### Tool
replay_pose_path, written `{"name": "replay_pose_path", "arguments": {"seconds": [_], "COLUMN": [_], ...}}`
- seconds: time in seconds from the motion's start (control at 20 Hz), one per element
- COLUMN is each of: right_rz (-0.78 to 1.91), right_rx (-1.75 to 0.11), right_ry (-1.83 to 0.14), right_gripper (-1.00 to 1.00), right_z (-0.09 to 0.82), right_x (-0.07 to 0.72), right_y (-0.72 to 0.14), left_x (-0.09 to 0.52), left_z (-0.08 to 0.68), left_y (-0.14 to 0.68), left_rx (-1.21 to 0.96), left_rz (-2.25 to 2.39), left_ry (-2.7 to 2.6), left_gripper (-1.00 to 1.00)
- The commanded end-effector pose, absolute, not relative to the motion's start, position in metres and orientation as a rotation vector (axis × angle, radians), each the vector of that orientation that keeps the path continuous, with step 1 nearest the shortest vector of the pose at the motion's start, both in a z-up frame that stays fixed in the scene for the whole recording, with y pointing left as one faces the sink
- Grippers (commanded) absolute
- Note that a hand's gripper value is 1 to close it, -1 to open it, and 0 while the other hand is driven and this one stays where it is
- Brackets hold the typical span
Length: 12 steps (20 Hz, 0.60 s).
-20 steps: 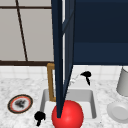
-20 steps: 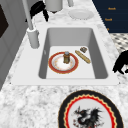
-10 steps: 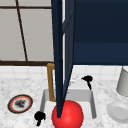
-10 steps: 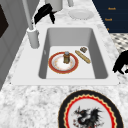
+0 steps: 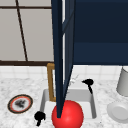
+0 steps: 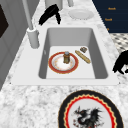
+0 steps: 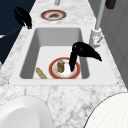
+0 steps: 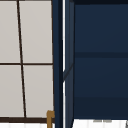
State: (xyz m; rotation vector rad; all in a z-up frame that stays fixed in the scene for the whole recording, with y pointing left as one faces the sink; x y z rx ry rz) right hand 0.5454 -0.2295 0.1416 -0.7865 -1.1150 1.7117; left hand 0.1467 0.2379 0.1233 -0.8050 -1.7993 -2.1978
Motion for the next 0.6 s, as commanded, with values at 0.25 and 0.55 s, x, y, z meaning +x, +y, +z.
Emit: {"name": "replay_pose_path", "arguments": {"seconds": [0.25, 0.55], "right_rz": [1.667, 1.666], "right_rx": [-0.786, -0.789], "right_ry": [-1.121, -1.120], "right_gripper": [-1.00, -1.00], "right_z": [0.137, 0.132], "right_x": [0.481, 0.435], "right_y": [-0.245, -0.254], "left_x": [0.147, 0.147], "left_z": [0.123, 0.123], "left_y": [0.238, 0.238], "left_rx": [-0.805, -0.805], "left_rz": [-2.198, -2.198], "left_ry": [-1.799, -1.799], "left_gripper": [0.00, 0.00]}}
